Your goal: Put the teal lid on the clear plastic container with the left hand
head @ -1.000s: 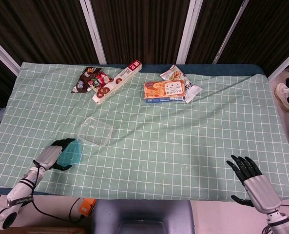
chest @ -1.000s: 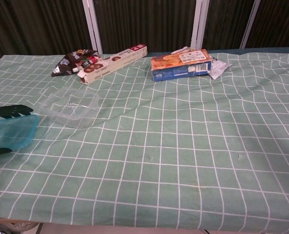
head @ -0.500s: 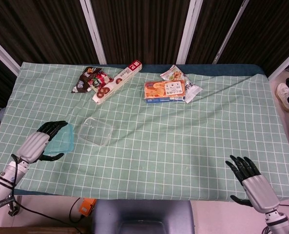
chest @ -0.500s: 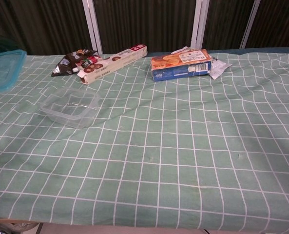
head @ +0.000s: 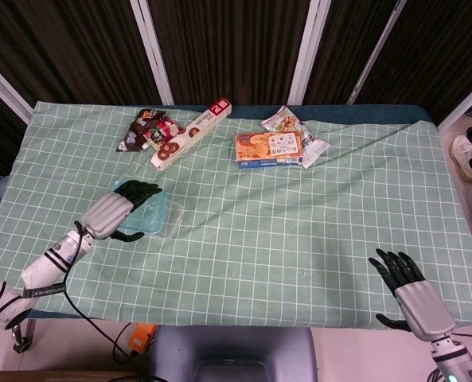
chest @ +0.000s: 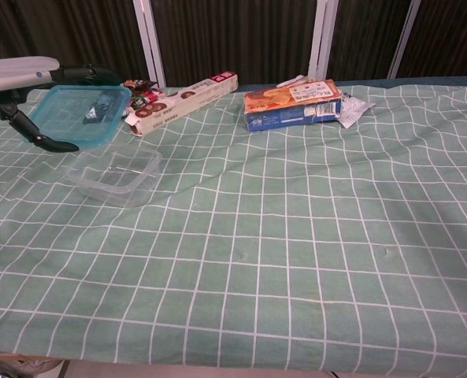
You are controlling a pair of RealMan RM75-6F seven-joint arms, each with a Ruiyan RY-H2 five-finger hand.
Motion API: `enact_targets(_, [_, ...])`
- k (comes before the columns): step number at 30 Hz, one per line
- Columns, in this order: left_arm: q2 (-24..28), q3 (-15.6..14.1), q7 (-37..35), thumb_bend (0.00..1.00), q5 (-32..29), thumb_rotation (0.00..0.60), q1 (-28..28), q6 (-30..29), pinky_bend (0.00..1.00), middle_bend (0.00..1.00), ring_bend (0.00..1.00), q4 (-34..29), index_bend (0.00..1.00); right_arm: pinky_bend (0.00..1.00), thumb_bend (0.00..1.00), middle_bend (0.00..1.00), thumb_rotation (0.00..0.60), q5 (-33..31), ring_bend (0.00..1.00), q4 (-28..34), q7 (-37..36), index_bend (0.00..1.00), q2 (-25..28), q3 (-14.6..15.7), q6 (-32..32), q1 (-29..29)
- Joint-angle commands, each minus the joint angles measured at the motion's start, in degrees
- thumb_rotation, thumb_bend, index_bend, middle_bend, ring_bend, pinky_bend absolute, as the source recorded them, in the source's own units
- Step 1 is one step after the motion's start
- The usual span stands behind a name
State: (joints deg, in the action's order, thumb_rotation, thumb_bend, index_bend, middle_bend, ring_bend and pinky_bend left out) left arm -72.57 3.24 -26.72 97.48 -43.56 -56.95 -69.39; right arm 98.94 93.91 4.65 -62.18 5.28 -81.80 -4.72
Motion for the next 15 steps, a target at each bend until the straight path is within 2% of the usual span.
enact_targets(1, [-1.5, -0.8, -0.4, 0.25, 0.8, 0.600, -1.5, 1.1, 0.52, 0.46, 0.54, 1.9, 0.00, 0.00, 0.19, 0.11, 0.600, -0.4, 0.00, 0.2, -0.1, 0.04, 0.1, -0.1, 0.3, -0.1])
enact_targets(9, [-5.7, -3.1, 2.4, 0.25, 3.3, 0.600, -4.5, 2.3, 0.40, 0.42, 0.48, 6.5, 0.00, 0.00, 0.19, 0.11, 0.600, -1.0, 0.00, 0.6, 0.6, 0.04, 0.1, -0.1, 1.6, -0.6])
enact_targets(15, [-8.9, -4.3, 5.6, 0.25, 3.2, 0.600, -6.0, 4.1, 0.37, 0.40, 0.45, 10.1, 0.00, 0.00, 0.19, 0.11, 0.600, -0.8, 0.00, 0.7, 0.0, 0.04, 0.5, 0.1, 1.7, -0.8])
